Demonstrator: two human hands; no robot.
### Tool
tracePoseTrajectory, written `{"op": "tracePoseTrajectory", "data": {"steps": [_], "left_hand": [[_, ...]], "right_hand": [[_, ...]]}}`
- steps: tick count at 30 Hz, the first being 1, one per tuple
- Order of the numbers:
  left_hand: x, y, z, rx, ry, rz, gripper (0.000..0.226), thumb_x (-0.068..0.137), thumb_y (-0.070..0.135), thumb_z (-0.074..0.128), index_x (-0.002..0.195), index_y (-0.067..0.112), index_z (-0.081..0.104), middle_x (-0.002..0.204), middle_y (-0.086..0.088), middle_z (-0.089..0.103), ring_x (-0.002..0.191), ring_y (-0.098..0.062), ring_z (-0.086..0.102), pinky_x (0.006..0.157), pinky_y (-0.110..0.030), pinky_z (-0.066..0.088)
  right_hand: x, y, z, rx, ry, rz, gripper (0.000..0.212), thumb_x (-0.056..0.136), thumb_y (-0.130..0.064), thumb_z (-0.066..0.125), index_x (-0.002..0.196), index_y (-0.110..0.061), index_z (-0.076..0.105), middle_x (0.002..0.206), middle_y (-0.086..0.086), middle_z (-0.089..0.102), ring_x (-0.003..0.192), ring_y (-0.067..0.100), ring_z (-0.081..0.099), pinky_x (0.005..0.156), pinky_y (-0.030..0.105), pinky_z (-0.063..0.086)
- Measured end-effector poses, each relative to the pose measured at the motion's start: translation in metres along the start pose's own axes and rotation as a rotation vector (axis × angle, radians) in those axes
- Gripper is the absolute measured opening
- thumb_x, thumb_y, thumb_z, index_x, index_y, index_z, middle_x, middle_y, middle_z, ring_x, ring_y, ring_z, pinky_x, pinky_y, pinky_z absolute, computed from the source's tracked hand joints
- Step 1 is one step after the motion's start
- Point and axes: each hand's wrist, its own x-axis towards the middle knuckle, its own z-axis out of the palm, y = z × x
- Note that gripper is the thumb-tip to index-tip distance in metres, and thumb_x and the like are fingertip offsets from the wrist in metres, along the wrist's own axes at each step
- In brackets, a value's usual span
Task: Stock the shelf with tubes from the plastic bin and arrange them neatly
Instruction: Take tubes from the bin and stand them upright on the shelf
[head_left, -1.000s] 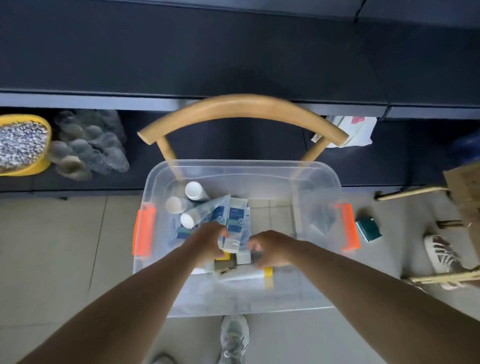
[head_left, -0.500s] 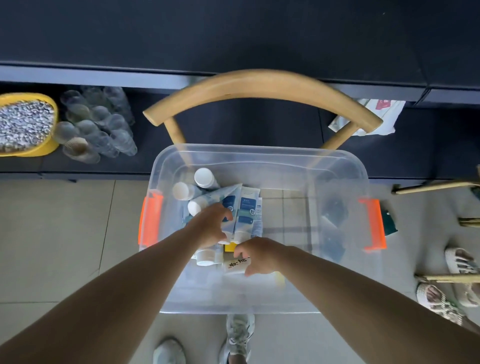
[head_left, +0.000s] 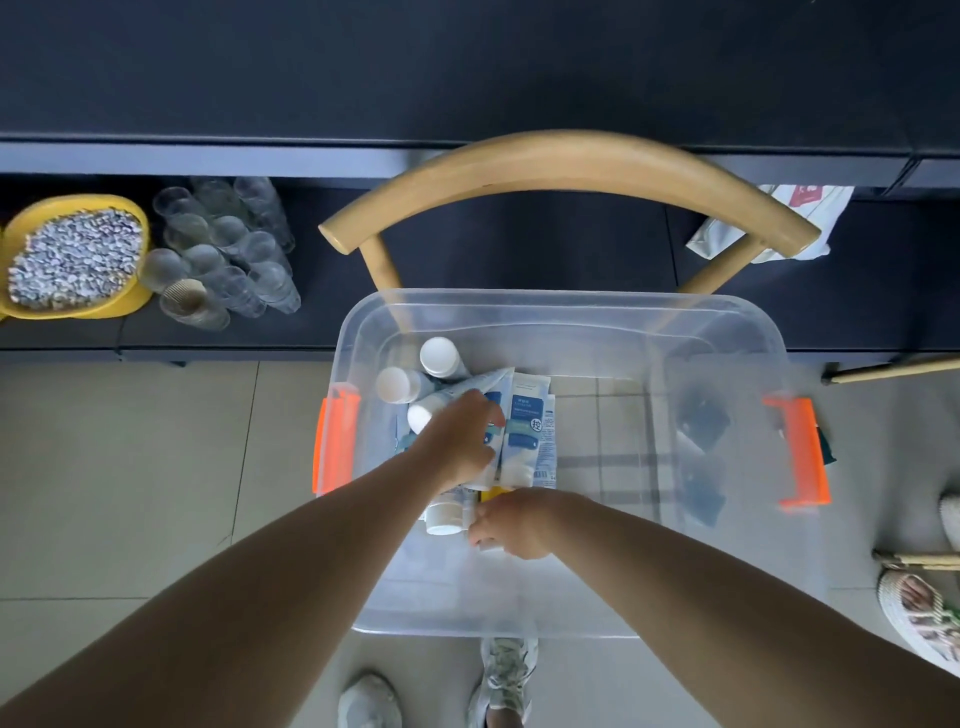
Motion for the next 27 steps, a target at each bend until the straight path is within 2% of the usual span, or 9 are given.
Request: {"op": "tracePoseTrajectory", "data": {"steps": [4,7,12,15,19,23,27], "left_hand": [[0.017,0.005,-0.012,0.051,0.064,0.004,0.036,0.084,0.002,0.059,0.119,0.013,0.057,0.125,-0.005,0.047,0.114,-0.024,0.050,0.093,-0.030,0.041],[0.028,0.008,-0.016,0.109,0.057,-0.011,0.045,0.084,-0.002,0.058,0.125,0.013,0.053,0.128,-0.006,0.045,0.118,-0.027,0.048,0.094,-0.032,0.042],[0.047,0.012,-0.010,0.267,-0.023,-0.020,0.054,0.084,-0.005,0.056,0.134,0.011,0.044,0.132,-0.010,0.046,0.120,-0.029,0.050,0.099,-0.037,0.044],[0.057,0.016,-0.007,0.317,-0.049,-0.039,0.057,0.085,-0.006,0.054,0.138,0.012,0.039,0.132,-0.011,0.048,0.119,-0.030,0.051,0.095,-0.036,0.045],[0.069,0.020,0.000,0.415,-0.100,-0.063,0.047,0.090,0.000,0.049,0.136,0.007,0.039,0.129,-0.015,0.051,0.117,-0.032,0.053,0.093,-0.037,0.045],[0.075,0.022,0.004,0.505,-0.094,-0.076,0.048,0.090,-0.002,0.045,0.137,0.007,0.038,0.127,-0.015,0.055,0.116,-0.031,0.055,0.089,-0.038,0.048],[0.072,0.025,-0.003,0.486,-0.095,-0.062,0.050,0.091,0.000,0.046,0.139,0.006,0.034,0.126,-0.016,0.055,0.113,-0.033,0.055,0.088,-0.040,0.049]], "right_hand": [[-0.004,0.008,0.001,-0.158,-0.053,-0.026,0.032,0.093,-0.006,0.046,0.124,-0.013,0.046,0.126,0.004,0.049,0.111,0.023,0.050,0.081,0.032,0.041],[-0.019,0.019,0.006,-0.087,0.002,0.046,0.027,0.091,-0.001,0.048,0.116,-0.010,0.050,0.118,0.011,0.054,0.096,0.027,0.053,0.072,0.032,0.041],[-0.048,0.041,0.020,-0.061,0.058,0.125,0.032,0.095,-0.008,0.049,0.127,-0.004,0.052,0.125,0.017,0.057,0.111,0.033,0.058,0.087,0.034,0.047],[-0.054,0.045,0.021,-0.076,0.104,0.125,0.030,0.095,-0.006,0.049,0.124,-0.003,0.055,0.122,0.018,0.058,0.110,0.035,0.059,0.084,0.033,0.047],[-0.057,0.045,0.016,-0.173,0.162,0.076,0.025,0.093,-0.003,0.052,0.116,0.000,0.058,0.116,0.018,0.062,0.106,0.034,0.062,0.083,0.035,0.050],[-0.064,0.050,0.017,-0.058,0.204,0.097,0.028,0.091,0.002,0.049,0.117,-0.005,0.056,0.118,0.014,0.060,0.108,0.031,0.059,0.083,0.033,0.047],[-0.076,0.054,0.014,0.054,0.248,0.148,0.033,0.088,0.005,0.049,0.117,-0.010,0.052,0.117,0.011,0.059,0.104,0.030,0.058,0.069,0.029,0.041]]}}
